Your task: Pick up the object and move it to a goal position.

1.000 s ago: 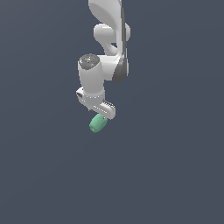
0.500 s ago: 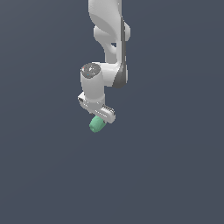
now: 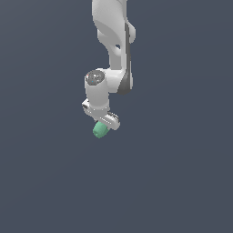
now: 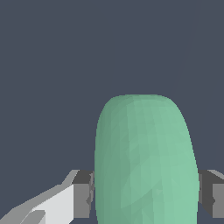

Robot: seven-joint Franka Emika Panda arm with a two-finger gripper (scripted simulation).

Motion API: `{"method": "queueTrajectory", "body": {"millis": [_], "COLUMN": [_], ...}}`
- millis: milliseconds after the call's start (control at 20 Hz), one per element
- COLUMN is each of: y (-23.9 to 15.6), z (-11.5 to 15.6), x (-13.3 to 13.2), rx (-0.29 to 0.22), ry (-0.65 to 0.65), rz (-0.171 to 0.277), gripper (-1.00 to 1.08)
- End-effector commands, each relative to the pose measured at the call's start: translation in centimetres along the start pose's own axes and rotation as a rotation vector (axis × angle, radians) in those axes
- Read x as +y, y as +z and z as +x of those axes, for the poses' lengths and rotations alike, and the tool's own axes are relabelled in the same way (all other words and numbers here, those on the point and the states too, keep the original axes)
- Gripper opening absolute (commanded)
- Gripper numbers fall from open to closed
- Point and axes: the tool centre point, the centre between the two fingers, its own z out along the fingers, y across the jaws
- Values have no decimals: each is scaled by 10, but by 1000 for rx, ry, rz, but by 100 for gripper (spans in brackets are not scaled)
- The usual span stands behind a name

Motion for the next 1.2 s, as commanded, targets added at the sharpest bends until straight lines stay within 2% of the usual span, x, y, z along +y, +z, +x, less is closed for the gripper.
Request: {"method": "queueTrajectory", "body": {"millis": [0,600,850,1150], "y": [1,-3,-10,-23], "z": [0,3,9,20], "x": [0,-9,-31,-69], "rx": [-1,0,0,0], "ry": [0,0,0,1], "rz": [-1,0,0,0], "gripper": [-100,-100,-100,-100]}}
